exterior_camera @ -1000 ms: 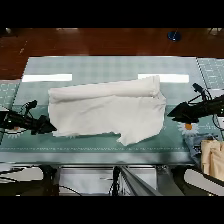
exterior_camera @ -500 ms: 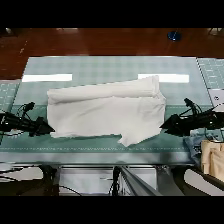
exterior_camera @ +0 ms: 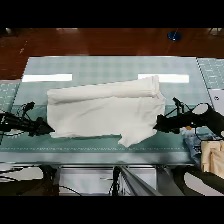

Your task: Fold the shirts.

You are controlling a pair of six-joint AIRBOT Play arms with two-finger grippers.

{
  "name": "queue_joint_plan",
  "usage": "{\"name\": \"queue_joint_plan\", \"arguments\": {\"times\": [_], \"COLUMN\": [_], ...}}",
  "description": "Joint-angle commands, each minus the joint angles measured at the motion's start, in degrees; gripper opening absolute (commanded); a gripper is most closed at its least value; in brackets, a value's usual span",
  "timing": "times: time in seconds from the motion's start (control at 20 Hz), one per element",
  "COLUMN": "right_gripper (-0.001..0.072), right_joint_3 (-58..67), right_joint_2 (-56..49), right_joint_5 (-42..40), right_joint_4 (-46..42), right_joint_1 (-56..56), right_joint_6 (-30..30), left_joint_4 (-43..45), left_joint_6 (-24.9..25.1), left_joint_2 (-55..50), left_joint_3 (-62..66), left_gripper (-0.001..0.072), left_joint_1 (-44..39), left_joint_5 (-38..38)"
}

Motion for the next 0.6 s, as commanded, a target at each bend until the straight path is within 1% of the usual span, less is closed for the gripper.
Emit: {"name": "queue_joint_plan", "arguments": {"times": [0.0, 0.1, 0.15, 0.25, 0.3, 0.35, 0.45, 0.5, 0.55], "right_gripper": [0.0020, 0.0020, 0.0020, 0.0020, 0.0020, 0.0019, 0.0020, 0.0020, 0.0020], "right_joint_3": [0.52, 2.69, 4.57, 9.27, 11.85, 14.08, 18.18, 19.98, 21.75], "right_joint_2": [2.03, 7.26, 10.05, 13.99, 13.90, 12.68, 7.93, 4.94, 2.03], "right_joint_5": [-2.47, -2.69, -3.67, -9.53, -12.57, -14.29, -14.73, -15.80, -17.31], "right_joint_4": [-0.11, 0.28, -0.26, -0.87, -0.72, -0.26, 0.04, 0.20, 0.17], "right_joint_1": [1.64, 1.62, 1.62, 1.64, 1.64, 1.64, 1.79, 2.23, 2.80], "right_joint_6": [1.01, 0.76, 0.79, 0.92, 1.64, 2.16, 1.95, 1.18, 0.55], "left_joint_4": [-1.42, -6.36, -10.58, -20.85, -24.81, -26.86, -27.45, -27.45, -27.45], "left_joint_6": [0.83, 1.68, 2.54, 3.39, 3.37, 3.34, 3.10, 3.06, 2.40], "left_joint_2": [0.09, 1.09, 2.45, 5.42, 6.21, 6.34, 6.12, 5.97, 5.79], "left_joint_3": [1.66, 4.13, 5.95, 9.25, 11.08, 12.85, 15.28, 15.74, 15.98], "left_gripper": [0.0022, 0.0021, 0.0021, 0.0020, 0.0020, 0.0020, 0.0020, 0.0020, 0.0020], "left_joint_1": [0.04, 0.04, 0.04, -0.11, -0.66, -1.81, -6.05, -8.61, -11.45], "left_joint_5": [1.07, -0.50, -0.59, 0.85, 1.64, 1.88, 4.04, 6.32, 10.43]}}
